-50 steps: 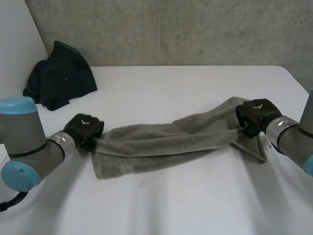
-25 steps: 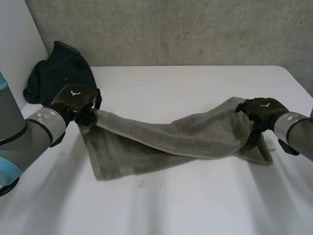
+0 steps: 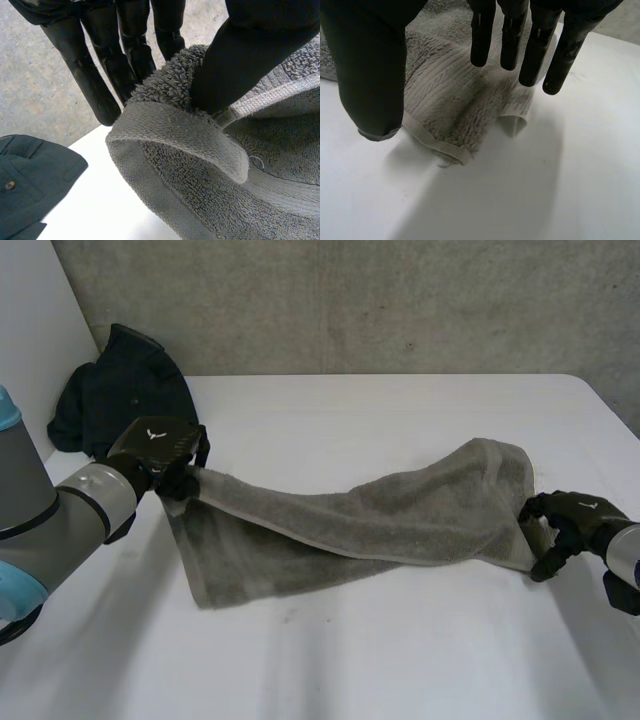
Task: Fold the laundry.
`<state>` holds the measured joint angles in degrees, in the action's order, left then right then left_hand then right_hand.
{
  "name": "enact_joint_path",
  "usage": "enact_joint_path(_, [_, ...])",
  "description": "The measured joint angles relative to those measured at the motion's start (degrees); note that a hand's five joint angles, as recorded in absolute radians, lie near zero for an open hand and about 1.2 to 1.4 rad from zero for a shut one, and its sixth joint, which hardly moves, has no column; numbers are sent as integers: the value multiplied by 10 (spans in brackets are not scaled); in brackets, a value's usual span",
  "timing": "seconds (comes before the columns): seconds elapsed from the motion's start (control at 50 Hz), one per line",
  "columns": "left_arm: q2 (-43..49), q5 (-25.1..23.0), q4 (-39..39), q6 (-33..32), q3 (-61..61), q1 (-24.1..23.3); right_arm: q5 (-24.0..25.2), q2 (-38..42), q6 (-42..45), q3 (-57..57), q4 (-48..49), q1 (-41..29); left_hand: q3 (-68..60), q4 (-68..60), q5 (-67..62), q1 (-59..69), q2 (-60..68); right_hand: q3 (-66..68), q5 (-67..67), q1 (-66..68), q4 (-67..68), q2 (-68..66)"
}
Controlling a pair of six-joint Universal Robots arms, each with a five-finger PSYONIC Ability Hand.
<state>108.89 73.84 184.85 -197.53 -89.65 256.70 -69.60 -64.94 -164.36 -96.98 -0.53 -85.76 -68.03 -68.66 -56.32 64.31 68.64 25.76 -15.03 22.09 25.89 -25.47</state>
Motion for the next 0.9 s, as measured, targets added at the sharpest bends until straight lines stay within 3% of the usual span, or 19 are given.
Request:
enact_joint_path(0.24, [1,0,1,0,0,1,4,49,-28,23,33,-7,0,0,0,0,0,56,-51,46,53,-60])
enact_joint_path(0.32, [1,0,0,0,0,1,2,63,-28,36,40,-18,0,0,0,0,0,197,-190,174,197,-210])
enact_joint_path(0.36, [1,0,0,0,0,1,1,67,-29,42,42,-24,0,0,0,0,0,197,-190,174,197,-210])
enact_joint_path(0.38, [1,0,0,0,0,1,1,70,-30,46,44,-27,0,0,0,0,0,348,-351,312,359,-363])
enact_joint_path(0.4, [1,0,-1,0,0,0,1,71,-30,49,45,-28,0,0,0,0,0,400,-396,343,403,-410])
enact_joint_path(0.54, [-2,1,-4,0,0,0,0,69,-37,72,44,-38,0,0,0,0,0,419,-417,348,422,-419])
enact_joint_path(0.62, [-27,1,-18,-1,5,1,-1,38,-34,108,15,-46,0,0,0,0,0,419,-417,348,422,-419])
enact_joint_path(0.72, [-82,0,-55,-4,20,8,4,-51,16,181,-108,-48,0,-1,0,0,0,419,-417,348,422,-419])
enact_joint_path(0.9, [-162,-3,-168,-21,59,22,-23,-173,245,279,-315,-50,-2,-2,0,0,1,419,-417,348,422,-419])
